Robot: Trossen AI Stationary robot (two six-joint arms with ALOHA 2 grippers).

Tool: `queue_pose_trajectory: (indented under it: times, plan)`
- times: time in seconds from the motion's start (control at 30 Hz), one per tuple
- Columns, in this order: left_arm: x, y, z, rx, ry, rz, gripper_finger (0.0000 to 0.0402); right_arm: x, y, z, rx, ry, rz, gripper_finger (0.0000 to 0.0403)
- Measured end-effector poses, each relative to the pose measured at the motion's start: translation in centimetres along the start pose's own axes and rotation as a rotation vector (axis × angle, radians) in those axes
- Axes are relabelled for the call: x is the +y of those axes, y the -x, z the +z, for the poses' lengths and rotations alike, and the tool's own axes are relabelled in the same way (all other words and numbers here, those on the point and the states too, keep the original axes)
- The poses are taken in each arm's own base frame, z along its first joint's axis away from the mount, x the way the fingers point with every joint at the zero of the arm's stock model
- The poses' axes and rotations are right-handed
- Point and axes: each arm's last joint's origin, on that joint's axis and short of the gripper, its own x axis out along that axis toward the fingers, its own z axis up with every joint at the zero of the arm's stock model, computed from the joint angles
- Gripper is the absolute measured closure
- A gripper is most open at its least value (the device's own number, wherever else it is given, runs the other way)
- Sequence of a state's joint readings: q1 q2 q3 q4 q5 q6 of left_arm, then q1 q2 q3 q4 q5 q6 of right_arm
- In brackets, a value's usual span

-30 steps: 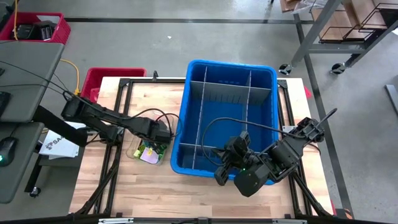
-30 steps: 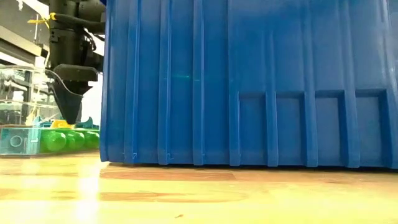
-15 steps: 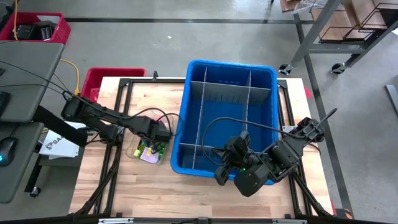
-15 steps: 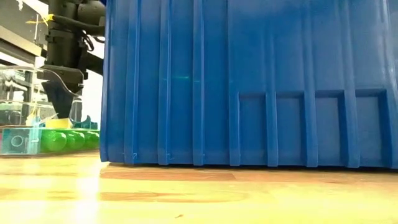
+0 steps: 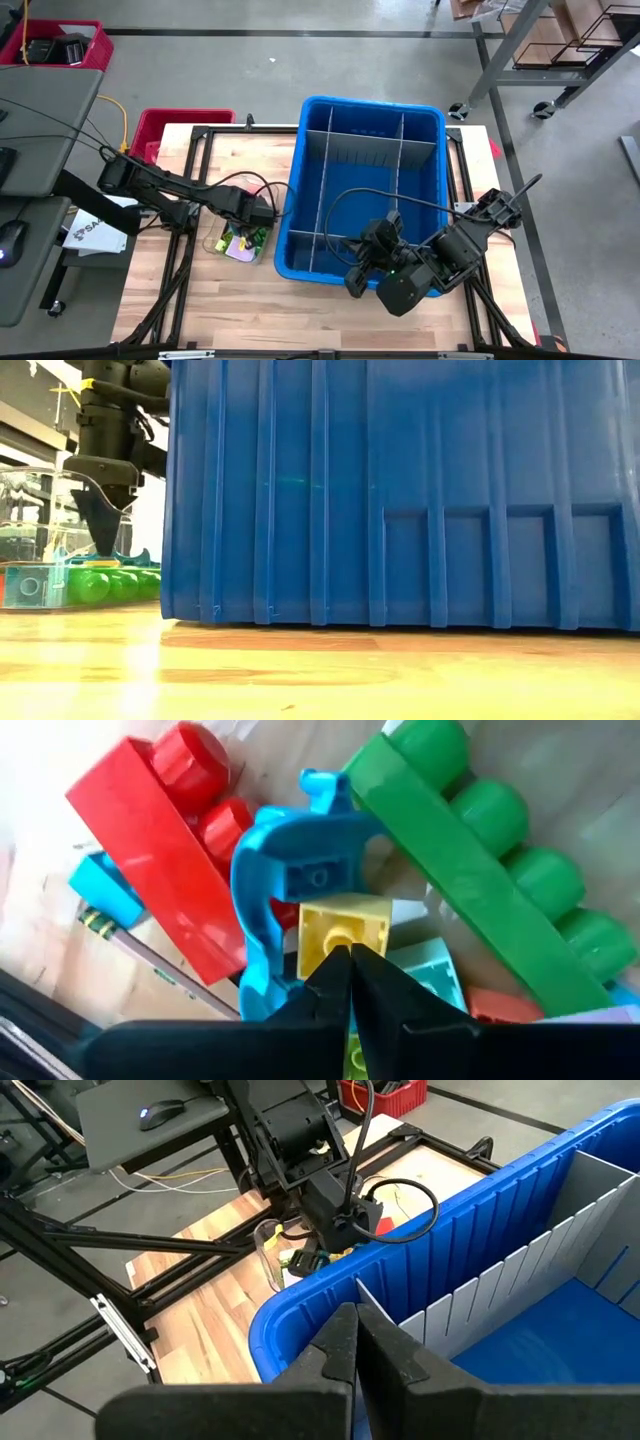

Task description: Sort blocks

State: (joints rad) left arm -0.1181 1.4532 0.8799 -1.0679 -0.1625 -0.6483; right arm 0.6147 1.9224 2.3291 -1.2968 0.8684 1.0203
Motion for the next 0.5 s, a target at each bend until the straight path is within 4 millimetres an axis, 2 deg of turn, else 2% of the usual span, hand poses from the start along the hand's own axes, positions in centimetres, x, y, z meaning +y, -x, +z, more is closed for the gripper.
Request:
queue_pose_trajectory:
  times: [0.27,0.5]
  plan:
    - [-0.34,0.02,0.03,0.031,-0.028,-0.084,0.0361,-0.18,-0.24,0.14,0.001,0.008,-0.011,0.0403]
    - [-0.67,0.07,0.16,0.001,-0.035,-0.097,0.0288,-0.49,-0.80,0.54,0.004,-0.001,-0.025,0.0403]
